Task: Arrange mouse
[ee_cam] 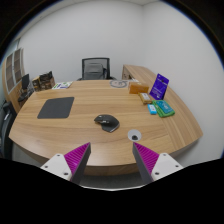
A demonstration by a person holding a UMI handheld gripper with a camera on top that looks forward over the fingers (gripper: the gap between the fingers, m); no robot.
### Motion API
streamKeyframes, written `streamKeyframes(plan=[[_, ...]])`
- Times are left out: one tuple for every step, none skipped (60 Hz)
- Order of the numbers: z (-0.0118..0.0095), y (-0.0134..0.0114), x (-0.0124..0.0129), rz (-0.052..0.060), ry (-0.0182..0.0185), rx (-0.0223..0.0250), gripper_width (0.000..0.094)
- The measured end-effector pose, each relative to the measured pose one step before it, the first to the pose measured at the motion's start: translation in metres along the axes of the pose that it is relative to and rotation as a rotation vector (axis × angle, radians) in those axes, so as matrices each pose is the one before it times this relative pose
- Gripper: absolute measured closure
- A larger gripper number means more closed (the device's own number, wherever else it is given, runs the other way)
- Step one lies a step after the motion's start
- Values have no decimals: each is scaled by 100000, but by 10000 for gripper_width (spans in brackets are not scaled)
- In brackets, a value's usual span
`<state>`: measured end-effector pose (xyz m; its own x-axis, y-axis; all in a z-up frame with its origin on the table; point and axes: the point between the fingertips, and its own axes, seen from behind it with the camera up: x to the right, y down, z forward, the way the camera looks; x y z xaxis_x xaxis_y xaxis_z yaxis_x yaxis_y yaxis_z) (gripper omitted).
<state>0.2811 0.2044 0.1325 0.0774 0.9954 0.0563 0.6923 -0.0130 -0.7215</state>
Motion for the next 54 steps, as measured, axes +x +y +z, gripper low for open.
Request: streamKeyframes(plan=[[479, -97, 282, -262, -330, 107, 76], [329, -94, 79, -312, -325, 164, 76], [319, -121, 65, -328, -361, 187, 76], [312, -117, 76, -346, -354, 175, 75], [326, -103, 91, -332, -296, 142, 74], [345, -72, 97, -328, -299, 55, 74], [368, -48, 82, -395, -352, -32, 75], [363, -85, 84, -386, -354, -13, 74], [323, -177, 148, -371, -404, -28, 74], [393, -110, 65, -353, -215, 218, 76], [379, -138, 58, -258, -267, 204, 77], [380, -97, 47, -303, -318, 130, 76], [386, -77, 44, -336, -265, 38, 76], [421, -49, 65, -332, -224, -90, 77], [391, -61, 43, -280, -172, -121, 77], [420, -90, 54, -252, -147, -73, 77], [385, -92, 36, -146, -285, 3, 77], [396, -111, 3, -90, -309, 62, 76], [354, -109, -4, -87, -375, 93, 75], [372, -95, 7, -166, -347, -27, 76], [380, -85, 13, -102, -325, -154, 76], [374, -77, -7, -90, -314, -71, 75], [440, -144, 6, -18, -374, -81, 76], [392, -117, -27, -169, -338, 129, 75], [395, -80, -36, -239, -331, -12, 75], [425, -42, -21, -268, -268, -132, 77], [428, -28, 2, -291, -258, -133, 78], [409, -52, 15, -276, -241, -90, 77], [406, -45, 3, -292, -237, -88, 77], [439, -20, 28, -385, -123, -43, 76], [427, -36, 85, -353, -43, -43, 75], [393, -15, 72, -425, 26, -120, 75], [400, -29, 28, -339, -28, -170, 77], [398, -26, 2, -270, -95, -108, 76], [451, -25, -59, -136, -172, -1, 77], [391, -36, 1, -72, -175, 8, 77], [389, -55, -3, -177, -116, -6, 76], [414, -34, 10, -343, -106, -131, 76], [420, -1, 16, -380, -96, -314, 78], [393, 4, -7, -249, -125, -405, 77], [415, -22, 15, -47, -130, -234, 76], [405, -82, -1, 29, -127, -46, 77], [429, -80, 33, -183, -90, -23, 77], [450, -13, 49, -275, -48, -184, 77], [365, 42, -29, -177, 19, -374, 78], [407, 41, 21, -102, -41, -469, 76], [412, 21, 4, 10, 1, -365, 76], [411, 14, 5, 19, -43, -268, 76], [390, -30, 3, -58, -19, -145, 76], [391, -39, 12, -69, 39, -104, 76], [422, -35, 5, -120, 9, -160, 74], [418, 19, 55, -272, -79, -382, 76], [338, 16, -20, -182, -139, -320, 76], [374, -10, -6, -170, -74, -315, 76]])
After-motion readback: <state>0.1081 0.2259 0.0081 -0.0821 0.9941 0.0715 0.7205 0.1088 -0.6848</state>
